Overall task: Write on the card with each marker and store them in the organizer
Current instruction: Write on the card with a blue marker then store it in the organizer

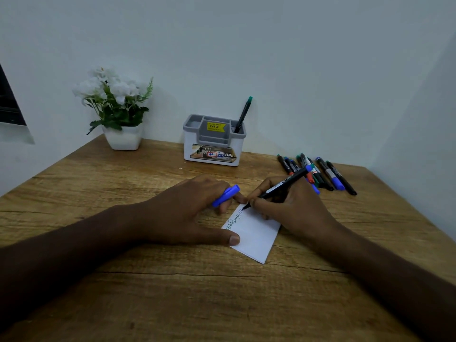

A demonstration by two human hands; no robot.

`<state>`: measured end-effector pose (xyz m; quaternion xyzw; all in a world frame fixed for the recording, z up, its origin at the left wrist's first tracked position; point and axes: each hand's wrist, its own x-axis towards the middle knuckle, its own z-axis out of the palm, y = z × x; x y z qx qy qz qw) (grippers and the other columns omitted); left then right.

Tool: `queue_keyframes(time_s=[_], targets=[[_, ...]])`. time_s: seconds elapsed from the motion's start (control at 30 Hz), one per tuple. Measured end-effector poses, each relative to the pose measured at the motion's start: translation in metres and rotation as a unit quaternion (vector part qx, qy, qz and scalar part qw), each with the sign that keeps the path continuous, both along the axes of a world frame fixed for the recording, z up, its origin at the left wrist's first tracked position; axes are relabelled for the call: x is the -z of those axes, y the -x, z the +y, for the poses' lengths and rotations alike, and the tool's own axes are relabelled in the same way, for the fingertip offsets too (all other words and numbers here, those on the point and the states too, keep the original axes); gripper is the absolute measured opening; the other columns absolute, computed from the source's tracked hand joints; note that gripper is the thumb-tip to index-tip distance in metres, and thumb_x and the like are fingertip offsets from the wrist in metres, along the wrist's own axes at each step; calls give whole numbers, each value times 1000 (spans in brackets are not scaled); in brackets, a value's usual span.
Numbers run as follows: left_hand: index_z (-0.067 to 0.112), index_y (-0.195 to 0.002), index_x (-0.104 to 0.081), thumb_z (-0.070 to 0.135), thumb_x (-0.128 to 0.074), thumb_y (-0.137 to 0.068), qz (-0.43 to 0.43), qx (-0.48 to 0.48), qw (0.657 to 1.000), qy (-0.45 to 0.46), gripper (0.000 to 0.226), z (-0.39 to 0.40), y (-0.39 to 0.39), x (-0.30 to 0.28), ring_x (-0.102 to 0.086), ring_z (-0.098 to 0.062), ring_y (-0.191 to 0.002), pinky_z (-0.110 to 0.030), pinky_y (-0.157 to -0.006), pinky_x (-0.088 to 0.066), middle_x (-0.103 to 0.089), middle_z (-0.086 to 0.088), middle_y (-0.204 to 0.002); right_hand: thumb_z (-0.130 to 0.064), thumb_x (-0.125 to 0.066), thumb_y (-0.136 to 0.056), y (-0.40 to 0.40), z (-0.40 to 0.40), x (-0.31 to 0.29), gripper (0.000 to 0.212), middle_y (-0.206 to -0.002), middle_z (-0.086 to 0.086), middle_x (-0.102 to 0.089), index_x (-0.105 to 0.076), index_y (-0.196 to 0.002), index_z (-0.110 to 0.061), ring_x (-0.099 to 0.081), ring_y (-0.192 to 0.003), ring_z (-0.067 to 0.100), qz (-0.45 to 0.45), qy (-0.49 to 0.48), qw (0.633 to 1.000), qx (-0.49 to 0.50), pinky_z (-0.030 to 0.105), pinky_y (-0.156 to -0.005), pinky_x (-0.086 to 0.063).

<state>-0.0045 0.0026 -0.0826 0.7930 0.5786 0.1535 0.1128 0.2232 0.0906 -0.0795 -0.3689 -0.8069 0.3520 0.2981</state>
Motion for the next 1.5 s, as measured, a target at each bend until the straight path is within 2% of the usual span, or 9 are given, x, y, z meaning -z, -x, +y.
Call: queue_keyframes(time_s=[0.07, 0.27, 0.43, 0.53, 0.9, 1.13, 1.3, 1.43, 1.5], targets=[[37, -111, -58, 80, -62, -77, 3, -1, 1000, 1, 56, 0, 0, 0, -44, 4, -110, -33, -98, -48, -55, 19, -119, -13, -80, -88, 0, 0, 0, 13, -80, -7, -82, -81, -82, -24, -73, -68, 5, 1, -1, 1000, -1, 24, -67, -61], [41, -95, -51, 80, -63, -77, 1, 5, 1000, -4, 44, -1, 1, 0, -45, 4, -109, -32, -95, -49, -53, 25, -112, -13, -78, -90, 0, 0, -1, 12, -75, -5, -80, -81, -83, -22, -72, -66, 5, 5, 6, 1000, -2, 28, -69, -62], [37, -109, -57, 81, -61, -76, 2, 4, 1000, -7, 56, 0, 1, 1, -45, 3, -109, -34, -97, -49, -56, 21, -117, -14, -80, -90, 1, 1, 1, 10, -77, -5, -81, -81, -86, -22, -73, -68, 4, 13, 12, 1000, 4, 29, -71, -62], [39, -100, -54, 81, -64, -78, -2, 12, 1000, -11, 48, 0, 2, 2, -45, 3, -107, -34, -94, -49, -54, 22, -113, -11, -78, -90, 1, 2, 0, 10, -78, -3, -81, -81, -85, -19, -72, -67, 6, 13, 19, 1000, 2, 30, -71, -62], [43, -90, -47, 85, -60, -77, -8, 28, 999, -31, 46, 0, 3, 3, -49, 0, -104, -35, -89, -50, -51, 27, -104, -9, -78, -91, 2, 4, 2, 7, -80, 2, -81, -80, -87, -15, -73, -68, 12, 22, 22, 999, 22, 29, -70, -63], [45, -91, -47, 85, -61, -78, -13, 30, 999, -37, 45, 1, 4, 5, -49, 1, -102, -32, -86, -50, -51, 27, -102, -10, -77, -92, 3, 5, 3, 4, -83, 4, -81, -79, -89, -13, -73, -68, 12, 27, 35, 999, 31, 46, -77, -65], [44, -89, -47, 81, -64, -80, -16, 28, 999, -33, 42, 0, 3, 3, -47, 4, -104, -20, -82, -43, -49, 31, -101, -16, -78, -92, 3, 6, 4, 4, -86, 8, -80, -79, -88, -17, -75, -78, 26, 26, 27, 998, 44, 60, -81, -62], [43, -99, -52, 84, -61, -78, -10, 30, 999, -26, 47, 0, 2, 2, -48, 1, -109, -30, -92, -48, -53, 27, -112, -15, -79, -92, 3, 5, 5, 5, -89, 2, -81, -78, -89, -19, -74, -75, 12, 34, 40, 997, 48, 53, -83, -65], [44, -94, -49, 84, -60, -78, -10, 31, 999, -29, 45, 0, 3, 2, -48, -1, -109, -34, -93, -49, -54, 26, -111, -13, -79, -92, 3, 6, 4, 2, -89, 1, -81, -78, -92, -15, -73, -73, 10, 38, 47, 997, 49, 48, -81, -65]])
